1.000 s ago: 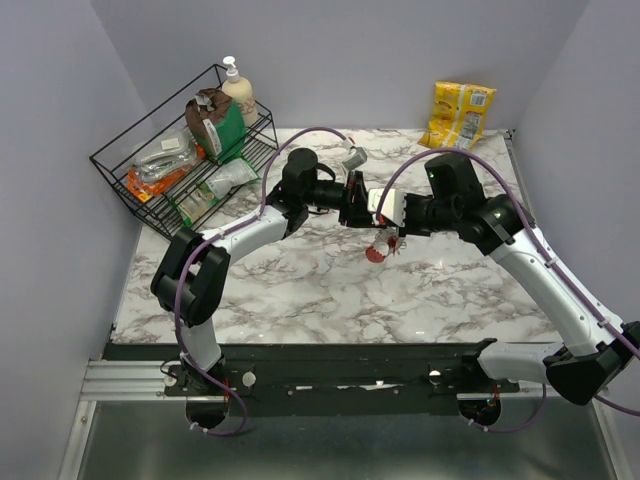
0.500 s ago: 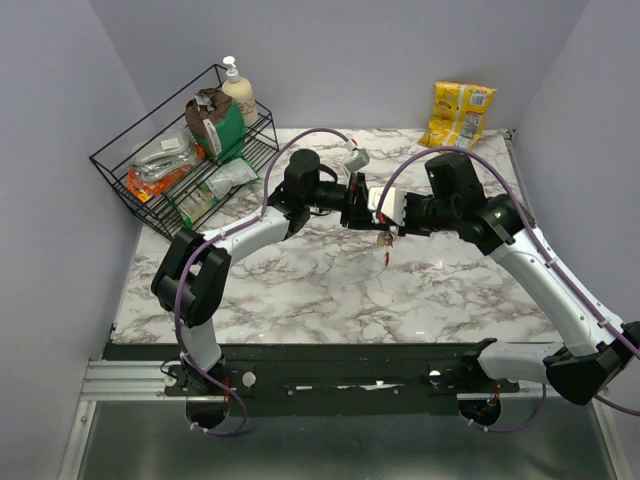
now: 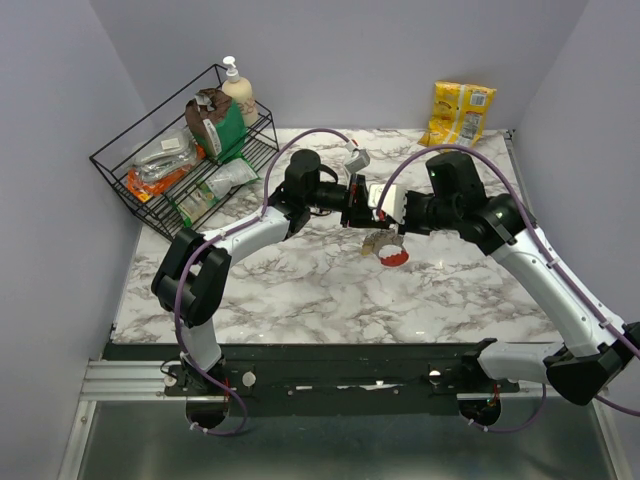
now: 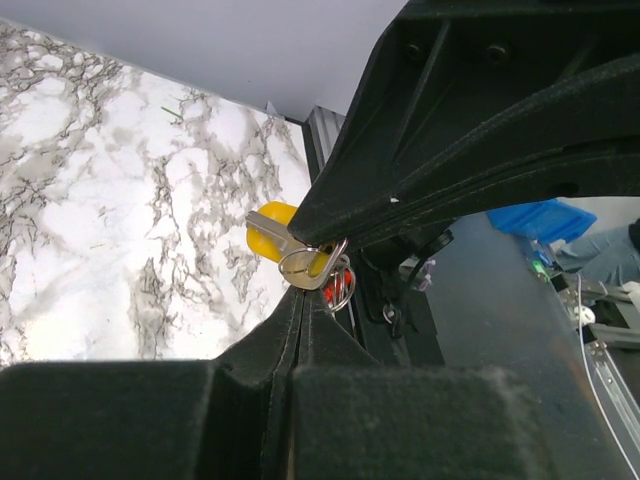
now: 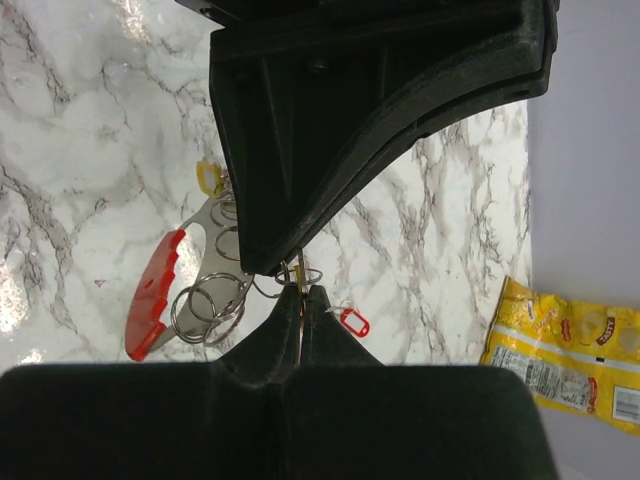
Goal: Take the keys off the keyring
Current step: Remove the key from the keyring.
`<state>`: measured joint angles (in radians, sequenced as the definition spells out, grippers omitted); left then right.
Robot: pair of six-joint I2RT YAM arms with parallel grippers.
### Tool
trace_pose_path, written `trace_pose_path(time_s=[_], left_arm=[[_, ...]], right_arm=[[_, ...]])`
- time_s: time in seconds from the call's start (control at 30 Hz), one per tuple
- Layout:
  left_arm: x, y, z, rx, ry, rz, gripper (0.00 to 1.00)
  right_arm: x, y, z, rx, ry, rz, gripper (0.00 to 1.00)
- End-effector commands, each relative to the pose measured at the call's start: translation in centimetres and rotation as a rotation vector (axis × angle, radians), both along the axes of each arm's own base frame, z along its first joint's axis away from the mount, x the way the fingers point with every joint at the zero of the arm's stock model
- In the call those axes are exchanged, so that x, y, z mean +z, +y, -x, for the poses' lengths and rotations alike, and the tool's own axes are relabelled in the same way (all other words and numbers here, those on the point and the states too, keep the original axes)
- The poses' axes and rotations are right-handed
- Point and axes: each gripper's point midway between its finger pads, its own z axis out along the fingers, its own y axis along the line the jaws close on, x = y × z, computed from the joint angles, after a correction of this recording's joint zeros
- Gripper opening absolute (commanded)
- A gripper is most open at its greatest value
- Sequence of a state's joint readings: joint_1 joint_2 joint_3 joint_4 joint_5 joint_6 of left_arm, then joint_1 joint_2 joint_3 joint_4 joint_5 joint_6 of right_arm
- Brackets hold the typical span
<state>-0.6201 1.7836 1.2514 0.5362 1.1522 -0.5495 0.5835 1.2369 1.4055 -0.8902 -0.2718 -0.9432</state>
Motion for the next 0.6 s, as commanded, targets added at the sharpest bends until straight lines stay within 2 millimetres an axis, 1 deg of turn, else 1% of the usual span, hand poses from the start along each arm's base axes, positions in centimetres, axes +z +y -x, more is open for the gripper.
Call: trace_pose_path(time_s=[0.0,0.07,0.23,0.3,0.53,0.57], left_arm=[[0.7,0.0,0.4,-0.013,-0.023,0.018,0.00],[0.9,0.1,0.4,-0.012,-0.027,0.023,0.00],[1.3,0.4,0.0,0.014,-0.022,0.035,0.00],[1.3,0.5,-0.5,0.030,-0.024,0.038,0.00],[1.9,0.9,-1.0,0.056,-0.021,0.064,0.00],[2.3,1.0,-1.0,0.058,-0.026,0.076,0.00]], right_arm=[[1.1,-0.5,-1.0,-0.043,-0.079,-0.010,0.01],[0.2,-1.0,-1.1,-0.056,-0.068,0.004,0.01],[-0.9,-1.9,-0.8,-0.080,-0.059,0.013,0.01],[-1.6,-2.3,-0.5,-0.084,-0.050,0.024,0.01],[-2.9,-2.7,0.9,-0.074,-0.007,0.033,0.01],[-3.0,-2.8,1.0,-0.072,-0.004,0.034,0.01]])
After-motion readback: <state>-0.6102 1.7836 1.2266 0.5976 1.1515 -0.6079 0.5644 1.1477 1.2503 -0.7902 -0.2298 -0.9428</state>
